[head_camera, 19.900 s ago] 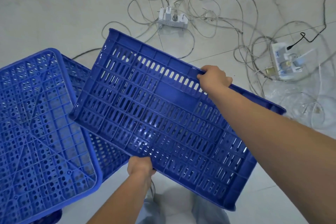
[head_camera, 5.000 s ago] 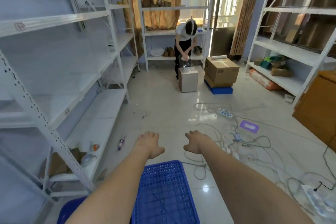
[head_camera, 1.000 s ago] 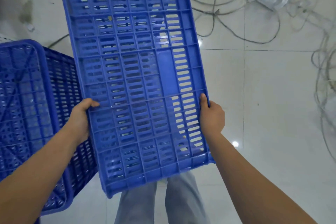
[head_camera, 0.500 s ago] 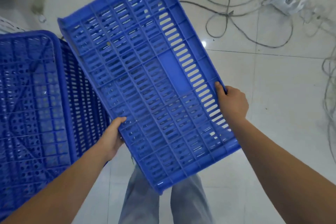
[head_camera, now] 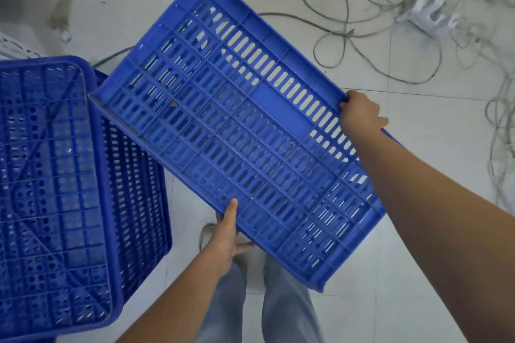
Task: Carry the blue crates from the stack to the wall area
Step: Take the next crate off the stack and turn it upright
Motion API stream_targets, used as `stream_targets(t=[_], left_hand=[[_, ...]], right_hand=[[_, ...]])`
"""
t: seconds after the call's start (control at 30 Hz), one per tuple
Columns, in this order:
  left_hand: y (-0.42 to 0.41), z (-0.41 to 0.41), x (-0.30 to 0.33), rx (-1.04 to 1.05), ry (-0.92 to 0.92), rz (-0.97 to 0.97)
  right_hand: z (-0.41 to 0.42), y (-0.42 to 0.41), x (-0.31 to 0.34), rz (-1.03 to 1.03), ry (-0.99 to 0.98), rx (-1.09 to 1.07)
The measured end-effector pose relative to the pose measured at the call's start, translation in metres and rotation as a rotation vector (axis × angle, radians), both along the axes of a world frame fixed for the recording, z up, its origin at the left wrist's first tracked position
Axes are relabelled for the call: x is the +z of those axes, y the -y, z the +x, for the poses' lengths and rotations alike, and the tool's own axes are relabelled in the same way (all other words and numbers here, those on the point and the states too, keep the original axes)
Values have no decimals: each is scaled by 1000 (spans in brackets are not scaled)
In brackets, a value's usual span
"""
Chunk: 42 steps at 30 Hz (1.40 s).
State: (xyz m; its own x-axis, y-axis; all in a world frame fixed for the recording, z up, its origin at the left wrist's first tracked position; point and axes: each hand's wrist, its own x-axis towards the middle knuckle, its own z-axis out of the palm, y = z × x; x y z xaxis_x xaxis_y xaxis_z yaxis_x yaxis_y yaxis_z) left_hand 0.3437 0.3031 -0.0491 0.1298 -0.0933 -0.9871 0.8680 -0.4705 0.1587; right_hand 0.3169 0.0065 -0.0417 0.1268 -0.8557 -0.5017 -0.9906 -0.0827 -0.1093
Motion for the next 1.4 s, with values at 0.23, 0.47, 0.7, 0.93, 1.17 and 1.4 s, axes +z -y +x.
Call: stream_targets(t=[0.23,0.47,0.7,0.93,1.17,1.4], left_hand=[[9,-9,2,21,-100,-42],[36,-38,14,-190,-376,-70],[78,-73,19,-203,-533,-98],[71,-78,20,55,-426,-7],[53,-57,22,364,-223,223],[32,-78,17,333,-200,256]], right_hand=[[10,10,5,-5,71,14],[32,33,9,-19,-4,160],[58,41,12,-57,-9,369],[77,23,12,-128,31,471],[83,11,26,2,47,333],[59,-17,49,-13,145,271]])
